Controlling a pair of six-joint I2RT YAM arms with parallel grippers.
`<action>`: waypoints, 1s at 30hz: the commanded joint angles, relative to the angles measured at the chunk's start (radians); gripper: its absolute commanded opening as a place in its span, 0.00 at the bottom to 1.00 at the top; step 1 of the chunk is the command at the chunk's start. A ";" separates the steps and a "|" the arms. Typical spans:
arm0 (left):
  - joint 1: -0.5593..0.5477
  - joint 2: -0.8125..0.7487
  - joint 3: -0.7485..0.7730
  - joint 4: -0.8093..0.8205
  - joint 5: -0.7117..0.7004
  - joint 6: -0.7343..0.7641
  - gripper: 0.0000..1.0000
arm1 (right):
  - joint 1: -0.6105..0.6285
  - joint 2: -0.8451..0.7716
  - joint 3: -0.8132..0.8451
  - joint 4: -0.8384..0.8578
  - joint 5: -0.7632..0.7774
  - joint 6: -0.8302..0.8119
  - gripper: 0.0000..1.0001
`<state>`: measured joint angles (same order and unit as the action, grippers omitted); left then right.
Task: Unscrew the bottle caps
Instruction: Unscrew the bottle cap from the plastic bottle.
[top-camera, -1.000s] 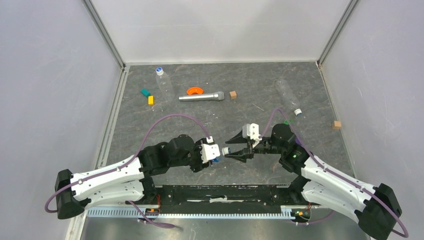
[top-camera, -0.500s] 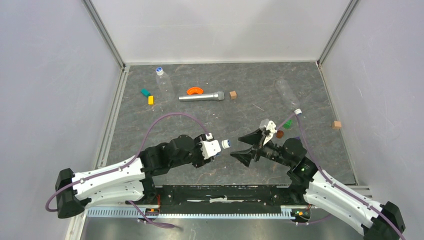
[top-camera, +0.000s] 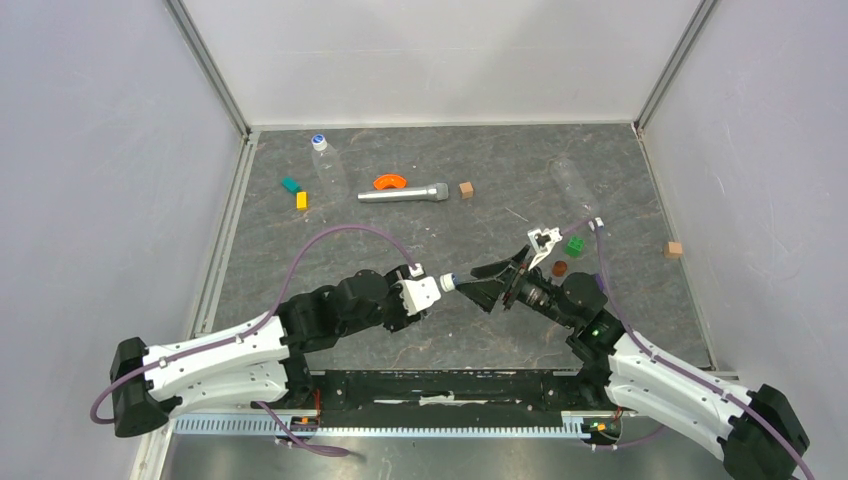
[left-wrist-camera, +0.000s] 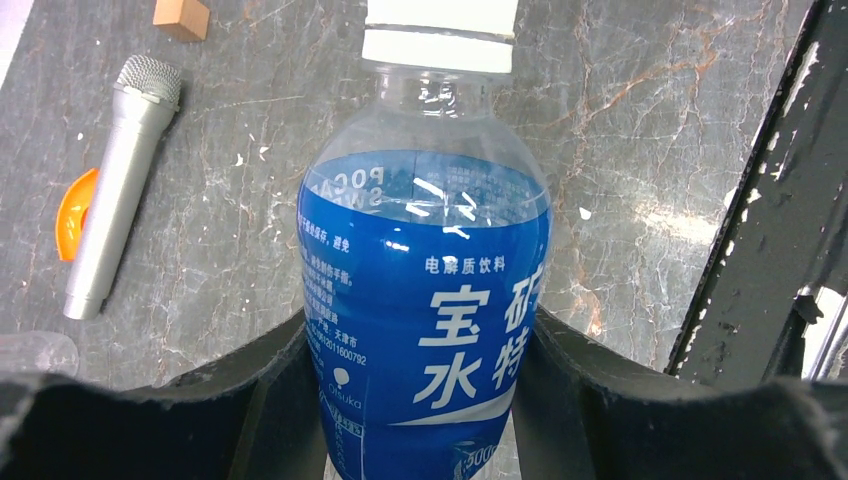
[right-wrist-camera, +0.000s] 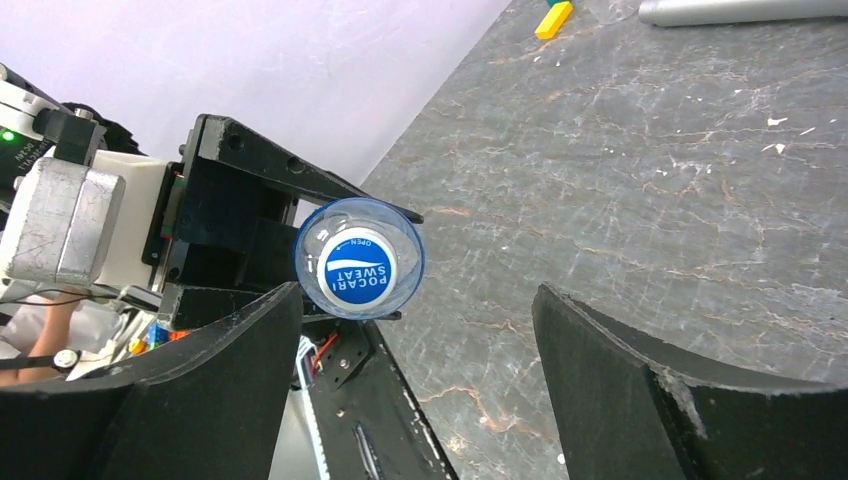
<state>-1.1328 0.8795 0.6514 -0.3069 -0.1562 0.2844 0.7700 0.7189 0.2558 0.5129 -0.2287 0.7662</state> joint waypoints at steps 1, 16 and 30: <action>-0.005 -0.028 0.009 0.021 -0.017 -0.017 0.02 | -0.001 -0.021 0.064 -0.004 -0.003 0.045 0.89; -0.004 -0.035 0.003 0.028 0.017 -0.018 0.03 | 0.000 0.074 0.072 0.117 -0.126 0.148 0.79; -0.005 -0.015 0.007 0.021 0.031 -0.028 0.04 | 0.000 0.161 0.058 0.234 -0.189 0.169 0.59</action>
<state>-1.1339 0.8631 0.6510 -0.3077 -0.1463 0.2840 0.7700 0.8810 0.2909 0.6827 -0.4099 0.9421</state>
